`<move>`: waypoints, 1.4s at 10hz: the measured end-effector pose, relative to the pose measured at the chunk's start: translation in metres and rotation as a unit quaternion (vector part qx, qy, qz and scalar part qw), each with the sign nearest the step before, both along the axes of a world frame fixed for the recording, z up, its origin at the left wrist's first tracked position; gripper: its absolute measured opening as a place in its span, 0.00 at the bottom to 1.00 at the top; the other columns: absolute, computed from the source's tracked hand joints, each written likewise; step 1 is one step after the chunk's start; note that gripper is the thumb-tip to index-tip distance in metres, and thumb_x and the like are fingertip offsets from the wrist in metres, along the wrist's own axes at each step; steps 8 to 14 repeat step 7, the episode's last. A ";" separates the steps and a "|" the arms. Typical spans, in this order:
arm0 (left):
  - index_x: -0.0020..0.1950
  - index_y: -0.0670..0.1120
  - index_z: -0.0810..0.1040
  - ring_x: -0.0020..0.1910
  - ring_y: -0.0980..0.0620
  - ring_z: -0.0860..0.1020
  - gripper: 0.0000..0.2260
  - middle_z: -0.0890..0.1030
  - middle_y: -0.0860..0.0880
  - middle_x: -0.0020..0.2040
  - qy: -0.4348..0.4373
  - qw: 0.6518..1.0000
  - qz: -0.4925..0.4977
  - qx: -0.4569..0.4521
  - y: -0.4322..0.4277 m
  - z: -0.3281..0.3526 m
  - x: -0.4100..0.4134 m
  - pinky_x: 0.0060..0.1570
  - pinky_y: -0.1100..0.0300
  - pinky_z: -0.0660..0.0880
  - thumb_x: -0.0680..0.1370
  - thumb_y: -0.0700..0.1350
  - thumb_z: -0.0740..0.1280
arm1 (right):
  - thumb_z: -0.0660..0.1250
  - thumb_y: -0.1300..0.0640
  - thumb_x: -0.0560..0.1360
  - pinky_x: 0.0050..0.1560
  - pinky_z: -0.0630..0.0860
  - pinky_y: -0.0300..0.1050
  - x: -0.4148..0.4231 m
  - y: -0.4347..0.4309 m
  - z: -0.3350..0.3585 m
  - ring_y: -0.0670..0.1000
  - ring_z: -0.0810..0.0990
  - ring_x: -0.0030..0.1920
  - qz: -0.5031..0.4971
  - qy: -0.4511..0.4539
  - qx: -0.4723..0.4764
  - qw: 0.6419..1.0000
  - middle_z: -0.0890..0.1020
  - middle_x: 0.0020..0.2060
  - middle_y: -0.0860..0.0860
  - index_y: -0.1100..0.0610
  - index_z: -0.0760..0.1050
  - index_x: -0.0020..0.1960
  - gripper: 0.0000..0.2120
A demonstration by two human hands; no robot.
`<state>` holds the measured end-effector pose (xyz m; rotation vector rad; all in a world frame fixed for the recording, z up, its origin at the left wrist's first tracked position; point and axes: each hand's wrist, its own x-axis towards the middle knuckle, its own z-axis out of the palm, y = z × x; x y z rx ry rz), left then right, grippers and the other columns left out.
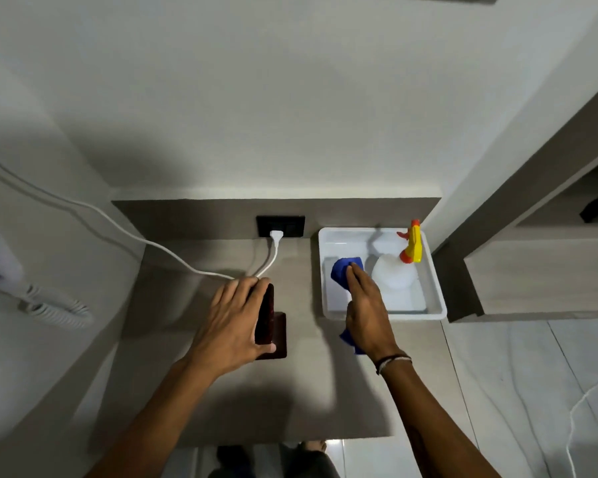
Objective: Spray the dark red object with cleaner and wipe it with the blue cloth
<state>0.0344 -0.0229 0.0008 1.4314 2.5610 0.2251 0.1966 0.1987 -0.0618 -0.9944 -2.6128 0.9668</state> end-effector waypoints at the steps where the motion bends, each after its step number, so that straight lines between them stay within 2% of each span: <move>1: 0.78 0.45 0.70 0.68 0.40 0.74 0.53 0.74 0.45 0.70 0.023 1.000 -0.011 0.010 0.006 -0.004 0.003 0.71 0.44 0.72 0.58 0.65 0.83 | 0.64 0.77 0.79 0.86 0.62 0.59 -0.033 0.030 -0.013 0.61 0.58 0.87 0.014 -0.053 0.057 0.997 0.58 0.87 0.58 0.61 0.52 0.87 0.41; 2: 0.78 0.47 0.68 0.68 0.43 0.71 0.55 0.72 0.47 0.70 0.023 0.999 -0.014 0.020 0.010 -0.008 0.005 0.72 0.44 0.72 0.58 0.68 0.82 | 0.66 0.74 0.79 0.87 0.59 0.56 -0.057 0.049 -0.033 0.64 0.53 0.88 0.050 -0.113 0.099 0.987 0.53 0.88 0.60 0.63 0.49 0.87 0.42; 3: 0.80 0.47 0.66 0.70 0.43 0.70 0.58 0.73 0.46 0.71 0.036 0.999 -0.027 0.028 0.011 -0.016 0.006 0.74 0.43 0.71 0.59 0.77 0.77 | 0.57 0.66 0.87 0.89 0.50 0.55 -0.070 0.056 -0.056 0.65 0.45 0.88 0.098 -0.191 0.089 0.973 0.46 0.88 0.62 0.65 0.42 0.87 0.35; 4: 0.82 0.46 0.66 0.75 0.42 0.69 0.61 0.72 0.45 0.76 0.024 0.999 -0.011 0.017 0.011 -0.019 0.007 0.79 0.43 0.63 0.62 0.87 0.62 | 0.57 0.57 0.87 0.88 0.43 0.58 -0.072 0.054 -0.077 0.70 0.40 0.87 0.141 -0.257 0.120 0.948 0.41 0.86 0.67 0.68 0.37 0.86 0.38; 5: 0.82 0.44 0.68 0.76 0.41 0.71 0.60 0.74 0.44 0.77 0.018 1.000 -0.009 0.007 0.011 -0.017 0.010 0.80 0.44 0.59 0.66 0.88 0.56 | 0.56 0.54 0.87 0.88 0.42 0.58 -0.069 0.054 -0.085 0.69 0.40 0.87 0.150 -0.254 0.150 0.944 0.40 0.86 0.67 0.68 0.37 0.86 0.39; 6: 0.82 0.42 0.69 0.76 0.40 0.72 0.48 0.75 0.43 0.76 0.037 0.999 -0.014 0.008 0.011 -0.012 0.013 0.80 0.43 0.61 0.78 0.79 0.51 | 0.55 0.54 0.88 0.89 0.44 0.56 -0.066 0.052 -0.064 0.67 0.40 0.88 0.146 -0.253 0.128 0.948 0.40 0.86 0.67 0.68 0.37 0.86 0.38; 7: 0.84 0.41 0.65 0.80 0.40 0.68 0.44 0.72 0.41 0.79 0.036 0.999 -0.009 0.002 0.013 -0.009 0.011 0.83 0.42 0.59 0.83 0.75 0.47 | 0.59 0.57 0.87 0.89 0.48 0.56 -0.068 0.033 -0.042 0.65 0.44 0.88 0.104 -0.129 0.121 0.979 0.45 0.87 0.66 0.68 0.44 0.86 0.36; 14: 0.84 0.41 0.65 0.80 0.40 0.68 0.44 0.72 0.41 0.79 0.036 0.999 -0.009 0.002 0.013 -0.009 0.011 0.83 0.42 0.59 0.83 0.75 0.47 | 0.59 0.57 0.87 0.89 0.48 0.56 -0.068 0.033 -0.042 0.65 0.44 0.88 0.104 -0.129 0.121 0.979 0.45 0.87 0.66 0.68 0.44 0.86 0.36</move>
